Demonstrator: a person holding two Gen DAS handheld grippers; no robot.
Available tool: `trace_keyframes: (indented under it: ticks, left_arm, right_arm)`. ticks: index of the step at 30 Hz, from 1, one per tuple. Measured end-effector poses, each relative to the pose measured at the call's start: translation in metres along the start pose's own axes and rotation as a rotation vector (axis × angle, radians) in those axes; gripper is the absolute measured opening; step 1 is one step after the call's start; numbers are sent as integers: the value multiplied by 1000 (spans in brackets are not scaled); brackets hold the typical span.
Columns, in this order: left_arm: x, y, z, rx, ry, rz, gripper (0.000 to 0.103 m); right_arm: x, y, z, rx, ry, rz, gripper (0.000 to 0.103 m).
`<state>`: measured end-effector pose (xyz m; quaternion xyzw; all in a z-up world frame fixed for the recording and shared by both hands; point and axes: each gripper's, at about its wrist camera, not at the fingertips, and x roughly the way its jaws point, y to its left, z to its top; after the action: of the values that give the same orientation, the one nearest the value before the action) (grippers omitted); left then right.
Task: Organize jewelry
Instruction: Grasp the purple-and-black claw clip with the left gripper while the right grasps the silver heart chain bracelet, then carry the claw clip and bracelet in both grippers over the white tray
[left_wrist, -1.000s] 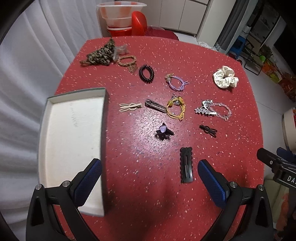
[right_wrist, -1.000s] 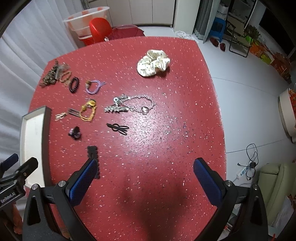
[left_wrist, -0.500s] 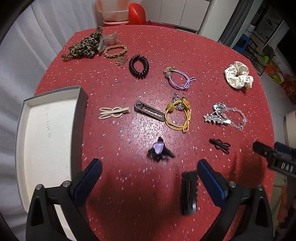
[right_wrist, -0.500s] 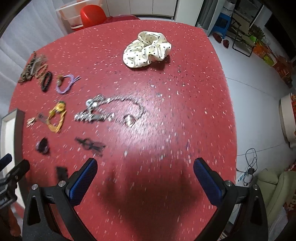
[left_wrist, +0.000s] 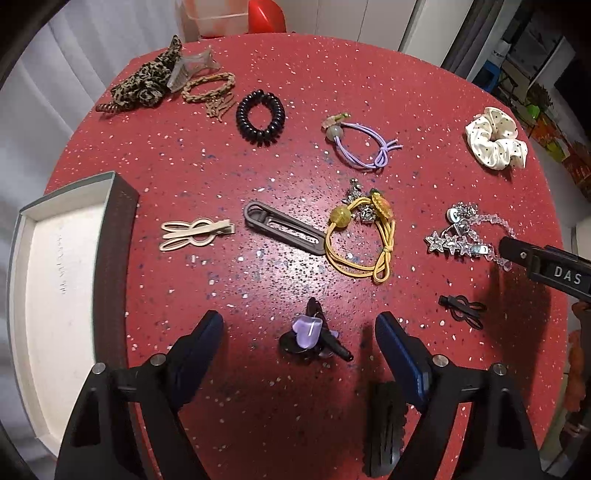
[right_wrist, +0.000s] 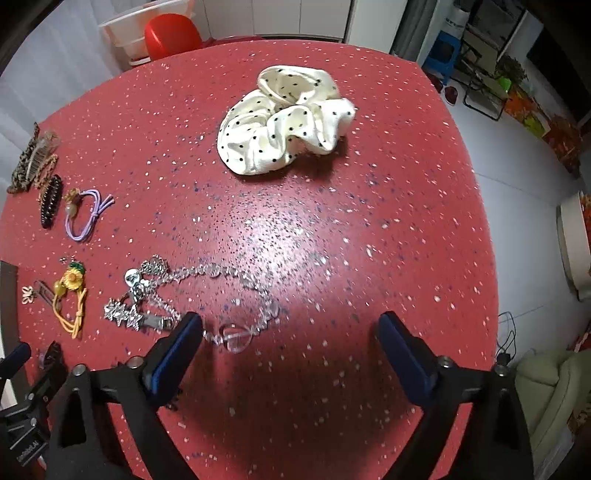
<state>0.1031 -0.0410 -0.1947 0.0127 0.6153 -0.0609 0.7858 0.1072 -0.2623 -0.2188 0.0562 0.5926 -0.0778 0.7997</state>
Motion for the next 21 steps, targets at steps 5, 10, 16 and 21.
trace_keyframes:
  ticks: [5,10,16,21]
  left_arm:
    - [8,-4,0,12,11,-4,76]
    - [6,-10,-1,33,-8,0,55]
    - [-1,-15,-1,30,-19,-29,38]
    - [-17,-15,-1,45,-57,-46,38]
  right_arm:
    - [3,13,-2,-18,-16,2,84]
    - [-1,18,-5,-22,-32,42,69]
    - [-14,35,-14,-40,-38,66,9]
    - [-20,30,-16,3,-45,97,6]
